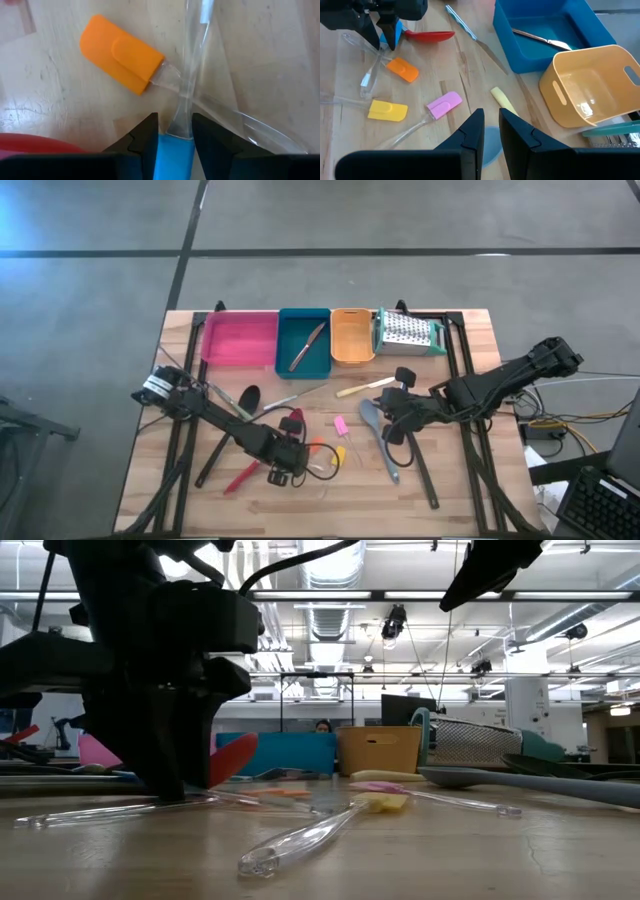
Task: Pick & Place Kitchen Items
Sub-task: Put the blue spatula into the yellow bin
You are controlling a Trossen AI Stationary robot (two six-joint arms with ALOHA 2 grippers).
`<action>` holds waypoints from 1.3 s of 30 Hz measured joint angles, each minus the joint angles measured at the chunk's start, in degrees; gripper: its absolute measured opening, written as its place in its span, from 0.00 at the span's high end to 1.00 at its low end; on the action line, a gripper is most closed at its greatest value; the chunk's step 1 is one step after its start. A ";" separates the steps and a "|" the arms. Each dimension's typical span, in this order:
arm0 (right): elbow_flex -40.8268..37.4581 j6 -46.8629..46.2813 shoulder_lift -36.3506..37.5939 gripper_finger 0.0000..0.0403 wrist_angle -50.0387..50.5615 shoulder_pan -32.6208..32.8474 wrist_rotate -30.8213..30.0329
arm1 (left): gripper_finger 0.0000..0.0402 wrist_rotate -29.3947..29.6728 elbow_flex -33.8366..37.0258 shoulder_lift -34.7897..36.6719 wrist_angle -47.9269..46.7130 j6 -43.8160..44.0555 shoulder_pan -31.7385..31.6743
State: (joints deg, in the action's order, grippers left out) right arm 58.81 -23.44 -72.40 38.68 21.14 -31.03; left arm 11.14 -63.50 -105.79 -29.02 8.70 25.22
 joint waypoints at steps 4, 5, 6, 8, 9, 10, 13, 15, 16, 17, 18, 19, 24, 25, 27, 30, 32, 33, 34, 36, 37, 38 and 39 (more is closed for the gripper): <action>0.00 0.09 0.00 0.87 -0.02 -0.01 0.00 | 0.73 -0.25 -0.59 -0.71 -0.30 -0.04 -0.05; 0.00 0.09 0.00 0.87 0.00 -0.01 0.00 | 0.76 -0.27 -0.89 -0.74 -0.45 -0.21 -0.05; 0.00 0.11 0.00 0.87 -0.02 -0.01 0.00 | 0.79 -0.39 -1.23 -0.80 -0.62 -0.64 -0.05; 0.00 0.09 0.00 0.87 -0.01 -0.01 0.00 | 0.87 -0.61 -2.21 -0.91 -1.25 -1.59 -0.03; 0.00 0.09 0.00 0.87 0.00 0.00 0.00 | 0.92 -0.19 -2.81 -0.97 -1.65 -2.01 -0.03; 0.00 0.09 0.00 0.87 -0.02 0.00 0.00 | 0.95 -0.13 -3.47 -1.02 -2.13 -2.32 -0.05; 0.00 0.09 0.00 0.87 0.00 -0.01 0.00 | 0.95 0.51 -5.20 -1.13 -3.96 -2.70 -0.15; 0.00 0.09 0.00 0.87 0.00 0.00 0.00 | 0.95 1.85 -6.66 -1.17 -5.61 -3.13 -0.10; 0.00 0.09 0.00 0.87 0.00 -0.01 0.00 | 0.95 2.53 -7.48 -1.17 -6.87 -3.18 -0.10; 0.00 0.09 0.00 0.87 0.00 -0.01 0.00 | 0.95 3.26 -8.35 -1.17 -8.06 -3.27 -0.12; 0.00 0.09 0.00 0.87 0.00 0.00 0.00 | 0.95 3.88 -9.18 -1.17 -9.12 -3.30 -0.14; 0.00 0.09 0.00 0.87 0.00 -0.02 0.00 | 0.95 4.48 -10.05 -1.16 -10.20 -3.30 -0.14; 0.00 0.08 0.00 0.87 0.00 0.00 0.03 | 0.95 6.35 -13.59 -1.11 -12.43 -4.50 -0.12; 0.00 0.09 0.00 0.87 -0.02 0.00 0.16 | 0.95 6.62 -14.23 -1.11 -12.69 -4.97 -0.12; 0.00 0.09 0.00 0.87 -0.20 0.00 1.46 | 0.95 7.17 -15.34 -1.11 -12.73 -6.03 -0.35; -0.27 1.20 -0.09 0.87 -2.06 0.64 2.89 | 0.95 9.41 -16.90 -1.06 -13.00 -7.37 -1.09; -0.97 2.67 -0.11 0.87 -4.48 1.50 3.14 | 0.95 11.08 -17.69 -1.04 -13.06 -7.95 -1.79; -1.34 3.68 -0.11 0.87 -6.03 2.00 3.26 | 0.95 11.57 -18.05 -1.04 -13.06 -8.35 -2.20; -1.73 4.74 -0.11 0.87 -7.67 2.51 3.26 | 0.95 11.88 -18.38 -1.04 -13.07 -8.68 -2.69; -2.23 6.62 -0.11 0.87 -9.84 3.50 3.24 | 0.95 12.88 -19.07 -1.04 -13.06 -8.74 -3.66; -2.45 7.27 -0.11 0.87 -10.88 3.98 3.25 | 0.95 13.62 -19.37 -1.04 -13.07 -8.76 -4.12; -2.70 7.61 -0.11 0.87 -11.84 4.43 3.23 | 0.95 14.37 -19.71 -1.04 -13.15 -8.80 -4.54; -3.04 7.79 -0.11 0.87 -12.55 4.73 3.24 | 0.95 15.10 -20.11 -1.04 -13.10 -8.94 -4.93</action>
State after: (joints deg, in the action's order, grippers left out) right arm 55.77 -15.65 -72.51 26.12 25.88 -27.78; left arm 26.24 -83.61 -106.83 -42.11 -0.23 20.29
